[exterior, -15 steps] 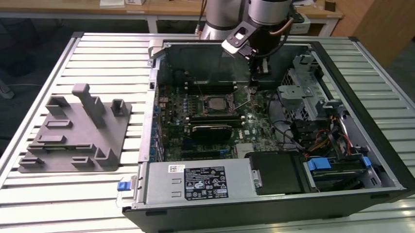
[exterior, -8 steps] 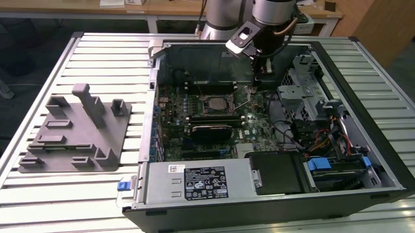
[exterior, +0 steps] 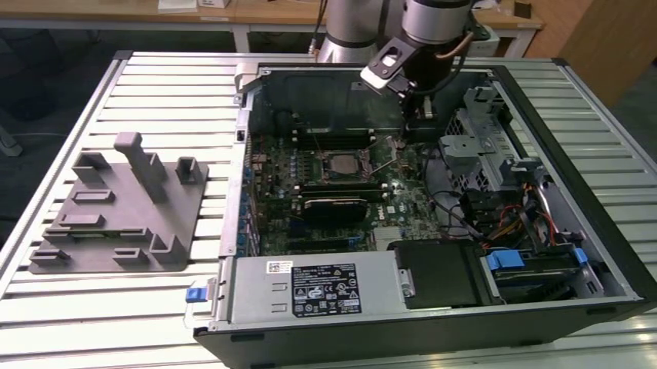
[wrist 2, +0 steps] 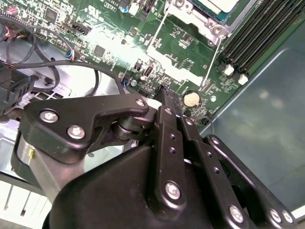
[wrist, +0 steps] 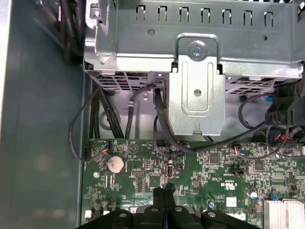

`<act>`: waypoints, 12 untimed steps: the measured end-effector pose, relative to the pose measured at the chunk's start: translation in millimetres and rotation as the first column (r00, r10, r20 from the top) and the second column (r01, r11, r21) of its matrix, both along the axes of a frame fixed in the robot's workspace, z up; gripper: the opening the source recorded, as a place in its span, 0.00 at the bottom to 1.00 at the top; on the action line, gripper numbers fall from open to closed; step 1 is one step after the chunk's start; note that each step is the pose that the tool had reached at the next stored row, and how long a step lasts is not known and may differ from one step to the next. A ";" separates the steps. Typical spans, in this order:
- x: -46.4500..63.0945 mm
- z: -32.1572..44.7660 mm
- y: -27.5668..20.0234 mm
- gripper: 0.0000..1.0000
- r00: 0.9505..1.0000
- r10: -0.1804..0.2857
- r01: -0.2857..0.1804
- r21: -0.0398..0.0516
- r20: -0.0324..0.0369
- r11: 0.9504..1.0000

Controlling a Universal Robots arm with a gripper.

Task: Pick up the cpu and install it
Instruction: 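Close the cpu cover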

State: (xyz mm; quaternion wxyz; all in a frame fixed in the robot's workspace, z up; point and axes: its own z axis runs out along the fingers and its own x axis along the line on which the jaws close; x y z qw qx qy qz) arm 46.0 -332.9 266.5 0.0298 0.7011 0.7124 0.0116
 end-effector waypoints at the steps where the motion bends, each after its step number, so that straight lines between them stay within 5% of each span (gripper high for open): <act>1: 1.0 -1.5 0.0 0.11 1.000 0.000 0.000 0.000 -0.001 1.000; 12: 16.6 -15.9 0.0 0.11 1.000 0.000 0.000 0.000 -0.027 1.000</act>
